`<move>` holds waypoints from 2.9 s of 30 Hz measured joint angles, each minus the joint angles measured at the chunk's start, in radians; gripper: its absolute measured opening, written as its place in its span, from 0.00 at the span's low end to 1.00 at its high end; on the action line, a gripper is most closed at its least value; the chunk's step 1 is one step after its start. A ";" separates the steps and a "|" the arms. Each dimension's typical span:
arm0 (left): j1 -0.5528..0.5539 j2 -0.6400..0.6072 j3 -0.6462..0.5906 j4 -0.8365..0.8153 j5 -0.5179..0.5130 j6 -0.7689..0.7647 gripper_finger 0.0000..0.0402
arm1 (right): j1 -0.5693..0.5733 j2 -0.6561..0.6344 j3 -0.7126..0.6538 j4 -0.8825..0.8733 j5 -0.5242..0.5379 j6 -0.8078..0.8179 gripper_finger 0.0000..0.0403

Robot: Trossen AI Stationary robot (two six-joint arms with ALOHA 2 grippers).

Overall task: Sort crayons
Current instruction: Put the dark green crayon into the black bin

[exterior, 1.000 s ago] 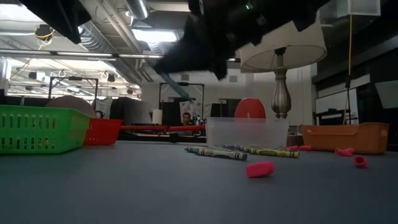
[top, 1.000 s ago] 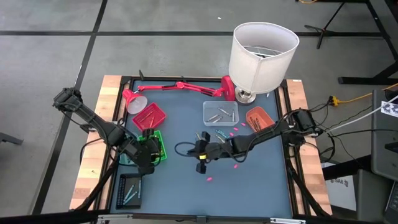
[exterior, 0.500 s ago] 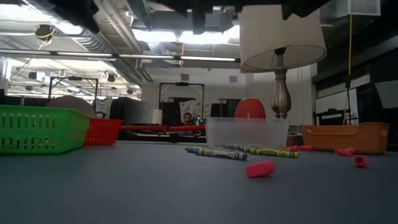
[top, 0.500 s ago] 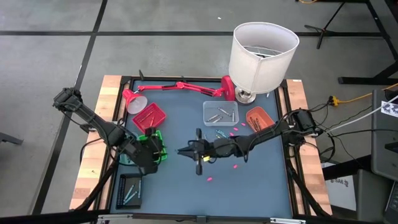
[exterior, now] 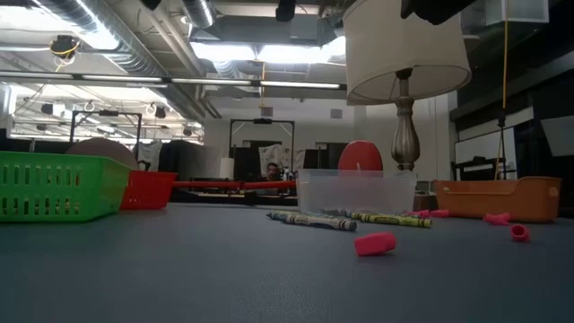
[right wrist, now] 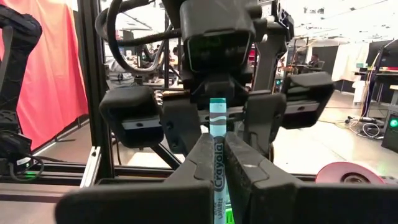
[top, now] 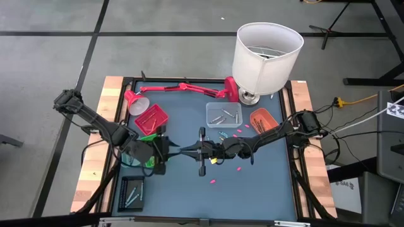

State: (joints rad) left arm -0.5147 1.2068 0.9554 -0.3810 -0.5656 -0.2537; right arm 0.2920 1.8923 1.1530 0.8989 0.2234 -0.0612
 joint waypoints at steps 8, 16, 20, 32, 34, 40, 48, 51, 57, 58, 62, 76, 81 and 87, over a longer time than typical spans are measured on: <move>0.029 0.000 0.000 0.065 0.065 0.080 0.30 | 0.001 0.000 0.000 0.025 -0.005 -0.033 0.03; 0.039 0.000 0.000 0.067 0.086 0.081 0.30 | 0.000 0.000 0.000 0.027 0.002 -0.076 0.03; 0.039 0.000 0.000 0.066 0.109 0.081 0.30 | 0.000 0.000 0.000 0.021 0.002 -0.079 0.03; 0.045 0.000 0.000 0.134 0.115 0.082 0.30 | 0.000 0.000 0.000 0.047 0.001 -0.087 0.03; 0.045 0.000 0.000 0.143 0.115 0.082 0.30 | 0.000 0.000 0.000 0.047 0.001 -0.087 0.03; 0.045 0.000 0.000 0.143 0.115 0.082 0.21 | 0.000 0.000 0.000 0.047 0.001 -0.088 0.03; 0.052 0.000 0.000 0.132 0.112 0.082 0.02 | 0.000 0.000 0.000 0.041 -0.002 -0.077 0.03; 0.052 0.000 0.000 0.124 0.112 0.081 0.02 | 0.000 0.000 0.000 0.033 -0.002 -0.070 0.05; 0.052 0.000 0.000 0.119 0.111 0.081 0.04 | 0.002 0.000 0.000 0.007 -0.002 -0.067 0.22; 0.052 0.000 0.000 0.119 0.111 0.080 0.04 | 0.002 0.000 0.000 0.002 -0.002 -0.067 0.25; 0.052 0.000 0.000 0.083 0.111 0.060 0.02 | 0.002 -0.008 0.000 -0.058 -0.002 -0.067 0.35; -0.059 0.000 0.000 -0.368 0.583 -0.649 0.03 | 0.003 -0.143 0.000 -0.777 0.001 0.106 0.39; -0.211 0.005 0.000 -0.396 0.580 -0.936 0.03 | 0.003 -0.143 0.000 -0.953 0.001 0.155 0.39; -0.379 0.056 0.000 -0.396 0.558 -1.249 0.03 | 0.002 -0.142 -0.001 -1.028 0.002 0.213 0.39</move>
State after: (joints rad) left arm -0.8934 1.2632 0.9554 -0.7773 -0.0073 -1.5029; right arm 0.2939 1.7500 1.1524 -0.1295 0.2253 0.1518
